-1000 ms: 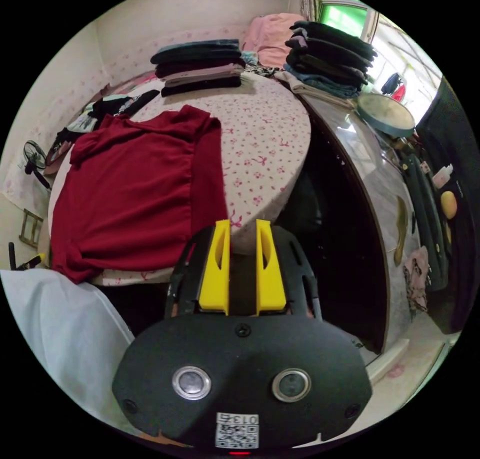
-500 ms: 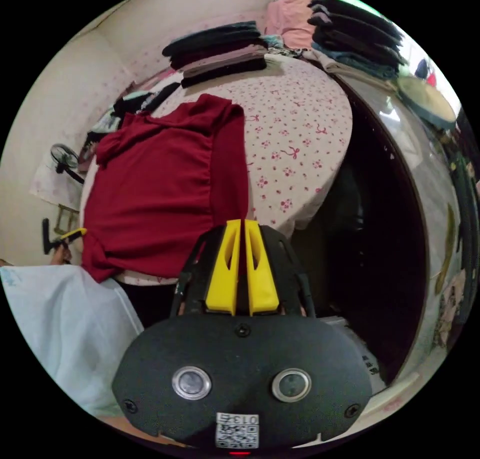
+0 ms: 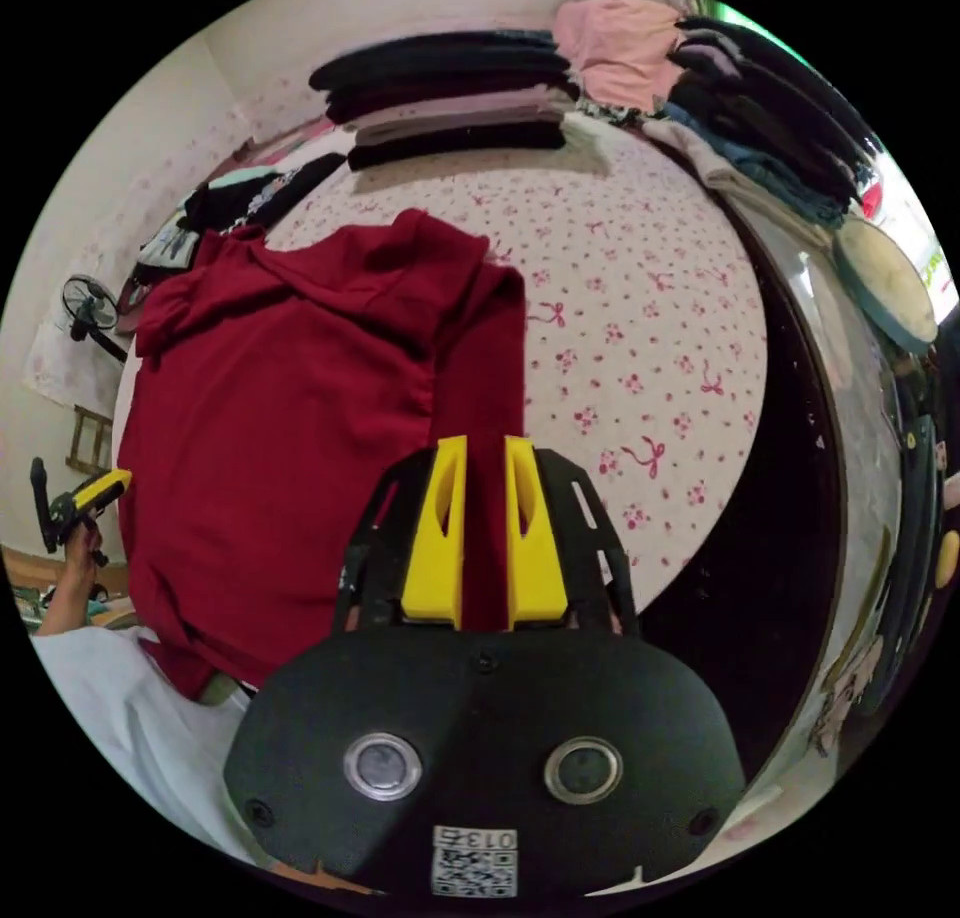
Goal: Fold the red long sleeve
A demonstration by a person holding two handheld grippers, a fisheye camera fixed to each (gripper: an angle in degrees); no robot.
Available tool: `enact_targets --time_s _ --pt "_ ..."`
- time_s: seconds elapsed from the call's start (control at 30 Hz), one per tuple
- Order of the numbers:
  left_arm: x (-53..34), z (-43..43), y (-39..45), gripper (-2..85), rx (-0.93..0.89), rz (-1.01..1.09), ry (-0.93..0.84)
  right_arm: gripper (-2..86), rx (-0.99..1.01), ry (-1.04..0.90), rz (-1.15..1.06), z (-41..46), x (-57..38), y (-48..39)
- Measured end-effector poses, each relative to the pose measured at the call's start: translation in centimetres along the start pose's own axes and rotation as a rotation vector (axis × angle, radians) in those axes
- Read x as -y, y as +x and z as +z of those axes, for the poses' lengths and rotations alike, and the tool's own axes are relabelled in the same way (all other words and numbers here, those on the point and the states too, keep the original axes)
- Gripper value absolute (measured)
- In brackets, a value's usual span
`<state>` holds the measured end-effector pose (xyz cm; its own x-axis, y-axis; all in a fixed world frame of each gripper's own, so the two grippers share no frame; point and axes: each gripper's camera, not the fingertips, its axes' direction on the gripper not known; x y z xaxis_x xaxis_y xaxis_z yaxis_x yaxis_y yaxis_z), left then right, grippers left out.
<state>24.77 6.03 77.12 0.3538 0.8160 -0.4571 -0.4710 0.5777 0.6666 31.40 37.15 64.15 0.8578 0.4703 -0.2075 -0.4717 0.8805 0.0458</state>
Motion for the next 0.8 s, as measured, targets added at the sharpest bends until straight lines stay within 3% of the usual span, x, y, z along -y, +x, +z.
enact_targets --time_s 0.13,0.2,0.3,0.4,0.53,0.7,0.8 --pt "-0.6 1.1 -0.6 -0.4 -0.032 -0.015 0.006 0.9 -0.082 -0.062 -0.112 0.3 1.3 -1.0" --pt "-0.9 1.4 -1.3 -0.4 -0.046 -0.032 -0.013 0.8 -0.162 -0.045 -0.062 0.0 1.2 0.3" --pt "-0.8 1.5 -1.9 -0.4 -0.074 -0.108 -0.025 1.6 -0.01 0.039 0.061 -1.7 0.5 3.9" --pt "-0.3 0.0 -0.5 -0.4 -0.011 -0.086 0.076 5.9 0.035 0.068 0.015 -3.3 0.0 3.8" --pt "1.0 1.8 1.5 -0.4 -0.005 -0.024 0.024 9.5 0.096 0.072 -0.001 -2.8 -0.5 1.4" --pt "0.9 3.6 1.1 -0.4 -0.005 -0.022 -0.009 4.8 0.007 0.01 -0.041 -0.3 -0.2 -0.7" --pt "0.9 3.8 0.0 -0.4 -0.02 -0.032 -0.027 4.1 0.06 0.001 -0.067 -0.5 0.2 0.1"
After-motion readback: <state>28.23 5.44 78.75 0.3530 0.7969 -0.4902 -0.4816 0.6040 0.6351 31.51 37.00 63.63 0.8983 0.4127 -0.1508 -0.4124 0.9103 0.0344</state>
